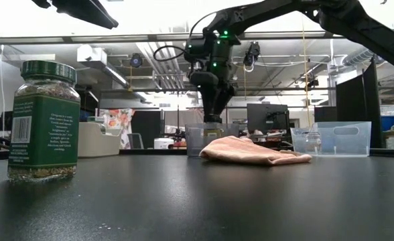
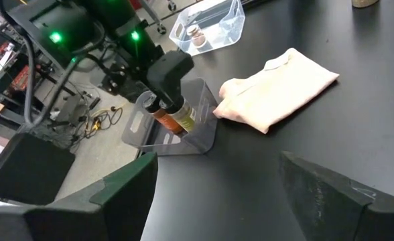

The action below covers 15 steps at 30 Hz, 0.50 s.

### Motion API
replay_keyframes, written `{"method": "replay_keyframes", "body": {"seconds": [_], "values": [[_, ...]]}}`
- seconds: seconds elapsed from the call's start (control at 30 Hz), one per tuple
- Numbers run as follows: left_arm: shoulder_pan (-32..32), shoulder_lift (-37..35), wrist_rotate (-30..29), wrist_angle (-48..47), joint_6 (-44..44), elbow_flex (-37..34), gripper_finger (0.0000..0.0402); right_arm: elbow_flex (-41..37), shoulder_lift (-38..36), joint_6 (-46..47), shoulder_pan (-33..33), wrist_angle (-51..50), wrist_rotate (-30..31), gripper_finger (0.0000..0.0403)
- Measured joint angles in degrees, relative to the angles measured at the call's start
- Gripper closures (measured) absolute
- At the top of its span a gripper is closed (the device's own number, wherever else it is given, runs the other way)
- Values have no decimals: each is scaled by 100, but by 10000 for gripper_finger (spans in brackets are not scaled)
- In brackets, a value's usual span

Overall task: Sort spices by type
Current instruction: Put the green seasoning bottle into the white bin

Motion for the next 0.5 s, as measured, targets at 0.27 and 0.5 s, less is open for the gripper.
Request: {"method": "replay_keyframes", "body": {"seconds": [0.27,0.5], "values": [[0,0,2,2,-2,-1,110,559,-14,94,2,-472,-2,155],[-160,0,5,1006,287,-394,110,797,-414,245,376,-564,-2,165]]}}
